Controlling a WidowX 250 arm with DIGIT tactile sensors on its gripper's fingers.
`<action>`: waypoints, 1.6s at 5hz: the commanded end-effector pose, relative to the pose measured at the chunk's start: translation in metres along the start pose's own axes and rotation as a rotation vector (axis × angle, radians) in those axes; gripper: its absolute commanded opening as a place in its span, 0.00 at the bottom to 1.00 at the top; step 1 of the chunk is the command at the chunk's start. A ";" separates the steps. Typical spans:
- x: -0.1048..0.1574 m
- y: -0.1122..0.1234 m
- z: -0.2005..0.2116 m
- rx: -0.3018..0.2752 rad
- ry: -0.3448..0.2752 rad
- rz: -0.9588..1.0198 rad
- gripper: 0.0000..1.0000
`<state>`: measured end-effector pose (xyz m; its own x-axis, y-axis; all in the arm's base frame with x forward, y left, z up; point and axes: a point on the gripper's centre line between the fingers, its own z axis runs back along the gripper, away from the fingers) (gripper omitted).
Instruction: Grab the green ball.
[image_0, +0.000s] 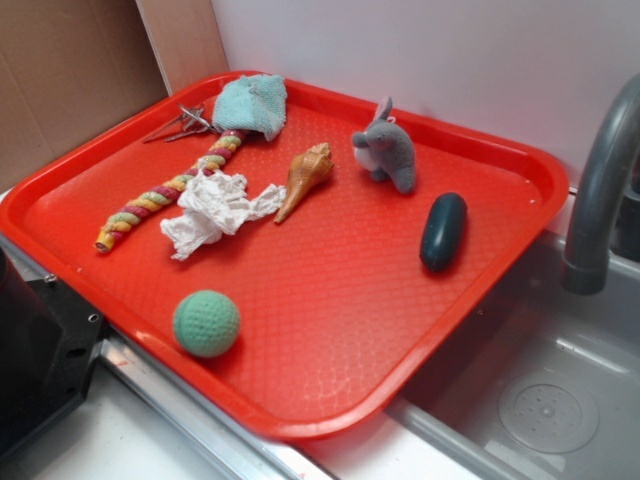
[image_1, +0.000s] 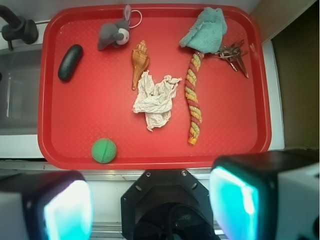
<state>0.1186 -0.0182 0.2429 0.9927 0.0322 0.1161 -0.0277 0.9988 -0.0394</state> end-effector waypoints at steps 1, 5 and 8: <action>0.000 0.000 0.000 0.000 0.000 0.000 1.00; -0.006 -0.080 -0.175 -0.084 0.079 -0.194 1.00; -0.038 -0.097 -0.211 -0.119 0.194 -0.286 1.00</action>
<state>0.1121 -0.1193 0.0289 0.9639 -0.2577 -0.0673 0.2466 0.9590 -0.1399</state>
